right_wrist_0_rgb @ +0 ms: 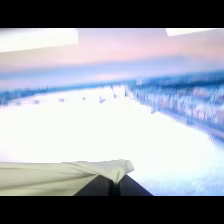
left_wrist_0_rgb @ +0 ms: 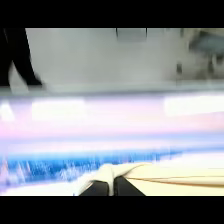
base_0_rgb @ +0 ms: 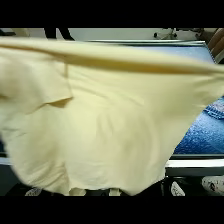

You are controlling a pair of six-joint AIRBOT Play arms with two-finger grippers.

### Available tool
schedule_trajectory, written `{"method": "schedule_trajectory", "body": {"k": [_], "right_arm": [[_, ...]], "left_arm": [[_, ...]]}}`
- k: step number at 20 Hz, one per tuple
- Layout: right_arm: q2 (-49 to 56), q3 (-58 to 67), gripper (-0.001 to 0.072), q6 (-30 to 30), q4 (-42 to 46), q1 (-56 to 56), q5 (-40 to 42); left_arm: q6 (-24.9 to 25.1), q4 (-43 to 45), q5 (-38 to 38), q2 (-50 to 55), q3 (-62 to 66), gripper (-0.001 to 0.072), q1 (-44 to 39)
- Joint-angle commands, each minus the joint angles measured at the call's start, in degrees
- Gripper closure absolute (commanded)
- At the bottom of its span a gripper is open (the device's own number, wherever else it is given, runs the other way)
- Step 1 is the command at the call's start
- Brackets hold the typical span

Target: Fold the shirts.

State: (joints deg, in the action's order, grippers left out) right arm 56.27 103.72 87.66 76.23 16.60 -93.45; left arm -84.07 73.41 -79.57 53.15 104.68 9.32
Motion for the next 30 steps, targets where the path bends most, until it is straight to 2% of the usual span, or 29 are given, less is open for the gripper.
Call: {"method": "schedule_trajectory", "body": {"k": [1, 4, 6, 10, 13, 15, 17, 19, 21, 24, 26, 28, 30], "right_arm": [[12.6, -10.2, 0.0692, 0.3, 0.3, -0.1, -4.2], [24.4, -15.3, 0.0691, 0.5, -2.3, -0.5, 10.3], [30.7, -14.9, 0.0691, 0.3, -2.8, -2.5, 19.4], [36.7, -14.9, 0.0691, -2.0, -3.0, -7.0, 40.1], [37.6, -14.9, 0.0691, 1.3, -3.5, -6.7, 56.7], [38.0, -14.9, 0.0691, 2.8, -3.4, -6.7, 63.6], [39.2, -14.9, 0.0691, 3.1, -3.9, -6.8, 62.6], [41.7, -14.9, 0.0690, 3.2, -3.9, -7.0, 56.8], [43.9, -14.9, 0.0690, 3.2, -5.6, -7.0, 51.4], [42.2, -14.4, 0.0689, 2.0, -5.1, -6.1, 45.2], [39.8, -14.2, 0.0689, -0.8, -4.2, -4.6, 37.3], [39.8, -14.4, 0.0690, -1.4, -2.3, -3.8, 28.2], [42.3, -15.3, 0.0690, -1.4, -1.7, -4.0, 22.5]], "left_arm": [[1.8, 0.6, -1.7, 7.9, -15.6, 0.0678, -1.1], [3.6, 0.5, 8.2, 17.9, -26.9, 0.0678, -4.0], [3.5, 0.3, 14.5, 26.1, -26.9, 0.0678, -5.9], [3.5, -2.5, 24.7, 38.0, -20.2, 0.0678, -8.4], [3.4, -2.9, 30.7, 43.2, -12.6, 0.0678, -9.1], [0.1, -2.9, 34.5, 46.4, -7.7, 0.0678, -9.2], [-4.2, -3.0, 34.8, 49.5, -4.9, 0.0677, -9.3], [-6.2, -3.9, 32.9, 52.5, -4.9, 0.0677, -10.0], [-6.1, -4.6, 29.1, 54.8, -4.9, 0.0677, -11.1], [-0.7, -4.6, 25.3, 51.9, -4.9, 0.0677, -10.8], [2.3, -3.7, 15.9, 48.3, -4.9, 0.0678, -9.5], [0.7, 0.3, 4.5, 47.5, -6.1, 0.0677, -9.2], [-1.2, -0.2, 1.9, 47.6, -12.0, 0.0678, -9.7]]}}
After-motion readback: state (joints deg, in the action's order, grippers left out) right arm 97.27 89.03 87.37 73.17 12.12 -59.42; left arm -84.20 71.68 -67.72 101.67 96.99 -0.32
